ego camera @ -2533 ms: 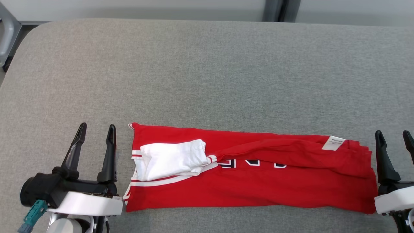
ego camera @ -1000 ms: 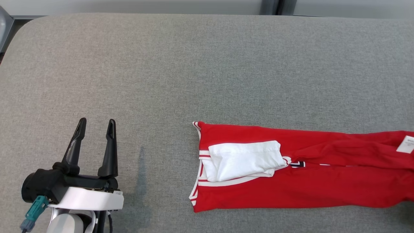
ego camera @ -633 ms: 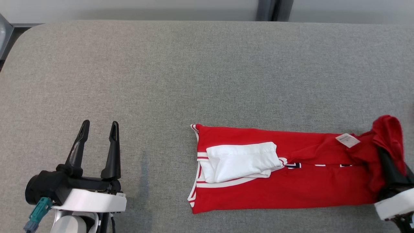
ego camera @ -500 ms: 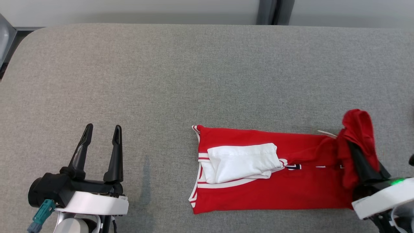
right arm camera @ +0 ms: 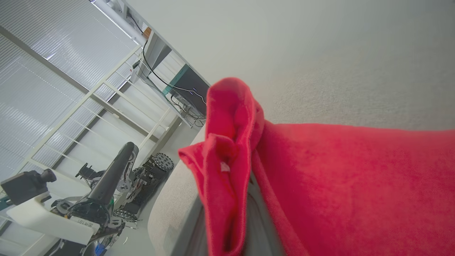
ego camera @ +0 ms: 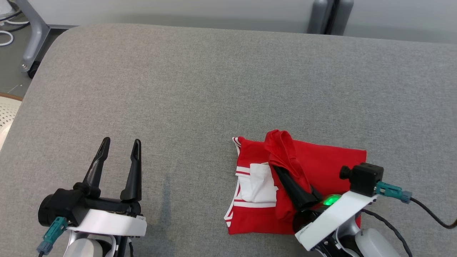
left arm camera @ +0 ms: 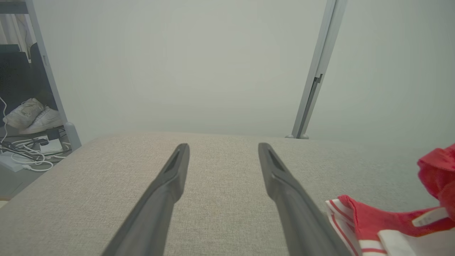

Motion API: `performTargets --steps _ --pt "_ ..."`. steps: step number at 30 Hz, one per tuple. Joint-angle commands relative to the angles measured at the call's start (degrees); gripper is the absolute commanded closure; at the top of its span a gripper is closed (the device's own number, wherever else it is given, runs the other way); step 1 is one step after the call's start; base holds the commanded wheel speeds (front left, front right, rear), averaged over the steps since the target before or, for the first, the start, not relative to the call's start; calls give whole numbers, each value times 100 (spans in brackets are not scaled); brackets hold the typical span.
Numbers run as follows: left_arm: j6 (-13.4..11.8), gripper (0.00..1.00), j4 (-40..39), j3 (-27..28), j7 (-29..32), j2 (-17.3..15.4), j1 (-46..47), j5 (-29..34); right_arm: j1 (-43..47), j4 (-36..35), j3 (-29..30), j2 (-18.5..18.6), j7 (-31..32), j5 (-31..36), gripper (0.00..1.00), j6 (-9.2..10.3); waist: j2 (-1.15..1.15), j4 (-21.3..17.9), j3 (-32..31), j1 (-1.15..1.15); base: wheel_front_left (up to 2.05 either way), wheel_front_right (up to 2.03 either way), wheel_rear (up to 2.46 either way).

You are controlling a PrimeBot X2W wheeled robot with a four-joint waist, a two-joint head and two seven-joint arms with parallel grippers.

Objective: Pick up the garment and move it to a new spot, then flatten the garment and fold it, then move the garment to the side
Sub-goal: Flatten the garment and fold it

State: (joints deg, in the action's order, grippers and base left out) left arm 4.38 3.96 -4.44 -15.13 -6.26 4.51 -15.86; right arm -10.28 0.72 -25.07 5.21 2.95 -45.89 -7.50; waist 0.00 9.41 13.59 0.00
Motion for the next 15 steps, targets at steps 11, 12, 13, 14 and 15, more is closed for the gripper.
performTargets --steps 11,12,13,14,15 --pt "72 0 37 100 -3 91 219 -6 -733 1188 -786 68 -816 -351 22 1 0 255 308 0 0 0 0" --pt "75 0 34 117 -3 98 210 5 -786 1217 -841 101 -865 -345 0 1 0 242 323 0 0 0 0" --pt "75 0 37 126 -3 109 215 18 -829 1226 -888 140 -927 -348 0 1 0 234 330 0 0 0 0" --pt "77 0 43 136 -3 117 223 23 -866 1223 -929 187 -984 -317 0 1 0 222 335 0 0 0 0" --pt "82 0 45 144 -3 121 237 32 -898 1206 -974 217 -1049 -298 0 1 0 206 338 0 0 0 0"
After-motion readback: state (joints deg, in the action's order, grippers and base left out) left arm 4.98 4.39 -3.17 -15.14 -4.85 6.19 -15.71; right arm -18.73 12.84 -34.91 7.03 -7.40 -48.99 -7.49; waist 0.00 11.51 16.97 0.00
